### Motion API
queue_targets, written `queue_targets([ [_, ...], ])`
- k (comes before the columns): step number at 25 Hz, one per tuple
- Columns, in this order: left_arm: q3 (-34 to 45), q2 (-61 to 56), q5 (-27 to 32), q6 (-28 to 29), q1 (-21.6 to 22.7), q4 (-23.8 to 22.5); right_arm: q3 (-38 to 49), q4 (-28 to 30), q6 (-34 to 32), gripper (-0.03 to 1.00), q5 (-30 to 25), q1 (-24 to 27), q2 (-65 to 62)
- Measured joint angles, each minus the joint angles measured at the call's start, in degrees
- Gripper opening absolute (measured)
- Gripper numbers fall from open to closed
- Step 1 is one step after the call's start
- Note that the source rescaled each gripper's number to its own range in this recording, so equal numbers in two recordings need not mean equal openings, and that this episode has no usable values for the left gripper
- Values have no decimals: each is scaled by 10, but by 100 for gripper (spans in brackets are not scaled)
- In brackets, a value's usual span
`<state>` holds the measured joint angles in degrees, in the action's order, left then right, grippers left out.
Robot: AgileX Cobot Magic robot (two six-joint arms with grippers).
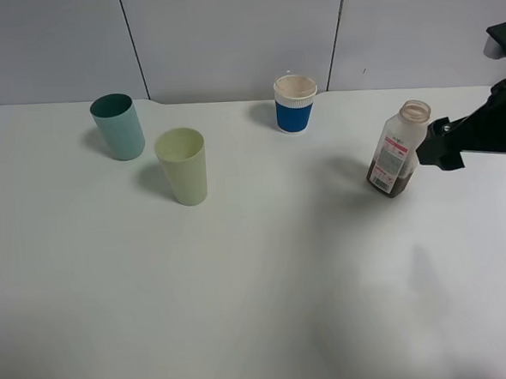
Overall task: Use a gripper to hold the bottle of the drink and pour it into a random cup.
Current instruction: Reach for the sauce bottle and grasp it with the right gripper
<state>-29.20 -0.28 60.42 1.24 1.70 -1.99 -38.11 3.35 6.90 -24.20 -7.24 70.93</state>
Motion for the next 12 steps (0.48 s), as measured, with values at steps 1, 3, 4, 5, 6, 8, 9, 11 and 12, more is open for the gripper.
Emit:
queue_targets([
  [1, 0, 0, 0, 0, 0, 0, 0, 0, 3, 100, 1, 0, 2],
  [3, 0, 0, 0, 0, 0, 0, 8, 0, 12, 100, 15, 0, 5],
  [4, 0, 0, 0, 0, 0, 0, 16, 0, 18, 100, 26, 0, 5],
  [5, 0, 0, 0, 0, 0, 0, 28, 0, 25, 100, 44, 0, 6],
  [6, 0, 0, 0, 0, 0, 0, 42, 0, 36, 100, 66, 0, 6],
  [8, 0, 0, 0, 0, 0, 0, 71, 0, 58, 100, 113, 0, 6],
  [9, 0, 0, 0, 0, 0, 0, 86, 0, 70, 100, 139, 0, 6],
  [11, 0, 0, 0, 0, 0, 0, 112, 0, 85, 100, 182, 0, 6],
  [12, 0, 0, 0, 0, 0, 0, 127, 0, 90, 100, 202, 0, 7],
])
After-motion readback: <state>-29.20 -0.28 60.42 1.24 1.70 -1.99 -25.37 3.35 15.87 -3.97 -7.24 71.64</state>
